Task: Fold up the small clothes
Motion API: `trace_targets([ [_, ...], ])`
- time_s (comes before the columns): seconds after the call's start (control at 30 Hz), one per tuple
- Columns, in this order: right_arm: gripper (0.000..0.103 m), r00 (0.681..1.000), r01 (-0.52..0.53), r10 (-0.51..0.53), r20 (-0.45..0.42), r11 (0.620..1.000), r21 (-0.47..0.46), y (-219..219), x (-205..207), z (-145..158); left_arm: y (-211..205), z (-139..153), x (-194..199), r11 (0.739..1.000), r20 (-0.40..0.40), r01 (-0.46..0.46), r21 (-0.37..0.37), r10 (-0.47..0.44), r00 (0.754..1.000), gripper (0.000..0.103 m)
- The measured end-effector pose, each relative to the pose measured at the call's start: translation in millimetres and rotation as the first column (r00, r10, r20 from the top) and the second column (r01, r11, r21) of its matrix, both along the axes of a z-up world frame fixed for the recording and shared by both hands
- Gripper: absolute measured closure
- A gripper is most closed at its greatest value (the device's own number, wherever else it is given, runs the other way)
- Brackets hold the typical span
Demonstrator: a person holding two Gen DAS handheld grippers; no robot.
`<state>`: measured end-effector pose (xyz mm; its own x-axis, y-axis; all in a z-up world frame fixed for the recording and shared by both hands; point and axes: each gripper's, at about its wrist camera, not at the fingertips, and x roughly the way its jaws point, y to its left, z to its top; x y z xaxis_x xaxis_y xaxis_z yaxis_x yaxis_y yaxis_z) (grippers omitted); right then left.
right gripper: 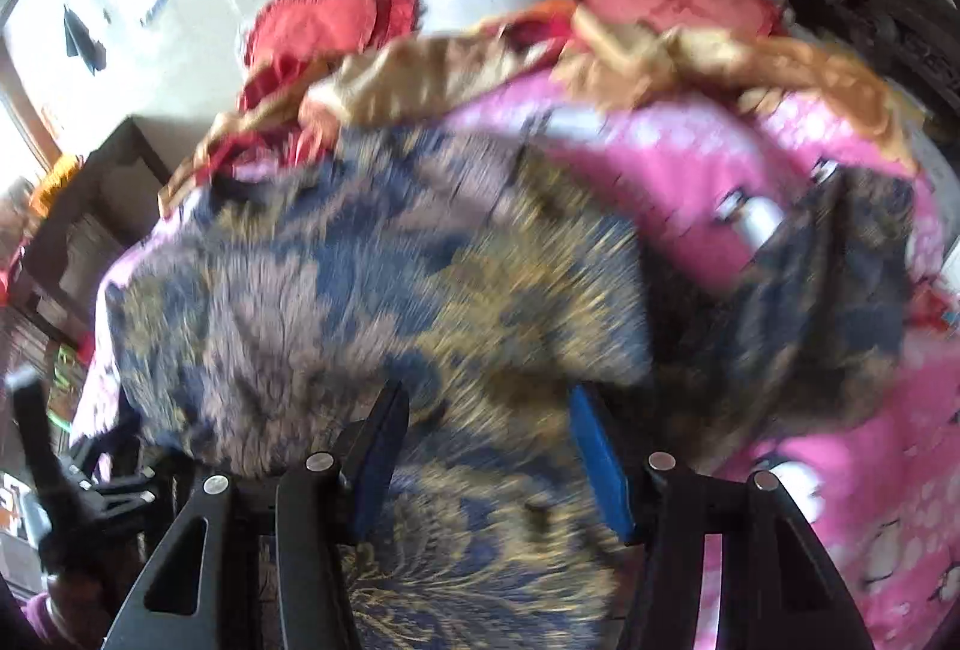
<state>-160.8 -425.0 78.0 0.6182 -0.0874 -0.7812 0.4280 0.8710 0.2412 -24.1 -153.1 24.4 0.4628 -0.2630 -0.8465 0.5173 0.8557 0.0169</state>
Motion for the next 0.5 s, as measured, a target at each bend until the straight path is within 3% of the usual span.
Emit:
trace_targets([
  [0.03,0.049,0.999,0.030,-0.030,0.026,0.999,-0.016,-12,-7,8,0,-1,0,1.000,0.000,0.004,-0.001,-0.004,1.000,0.001],
  [0.1,0.031,0.991,0.127,-0.125,0.042,0.991,-0.038,-42,-17,20,0,-3,0,1.000,0.004,0.006,-0.008,-0.006,1.000,0.001],
  [0.13,0.029,0.979,0.201,-0.199,0.049,0.979,-0.031,-65,-24,25,0,-5,-1,1.000,0.007,0.005,-0.012,-0.005,1.000,0.001],
  [0.2,0.029,0.942,0.333,-0.332,0.059,0.943,-0.015,-110,-33,29,0,-6,-2,1.000,0.017,0.002,-0.010,-0.001,1.000,0.001],
  [0.3,0.029,0.892,0.452,-0.452,-0.006,0.892,0.010,-167,-26,22,-2,-8,-5,1.000,0.040,0.001,-0.001,-0.001,0.999,0.001],
  [0.5,0.029,0.851,0.525,-0.521,-0.067,0.847,0.080,-228,8,-13,-3,-11,-7,1.000,0.057,0.006,-0.021,-0.005,0.998,0.000],
])
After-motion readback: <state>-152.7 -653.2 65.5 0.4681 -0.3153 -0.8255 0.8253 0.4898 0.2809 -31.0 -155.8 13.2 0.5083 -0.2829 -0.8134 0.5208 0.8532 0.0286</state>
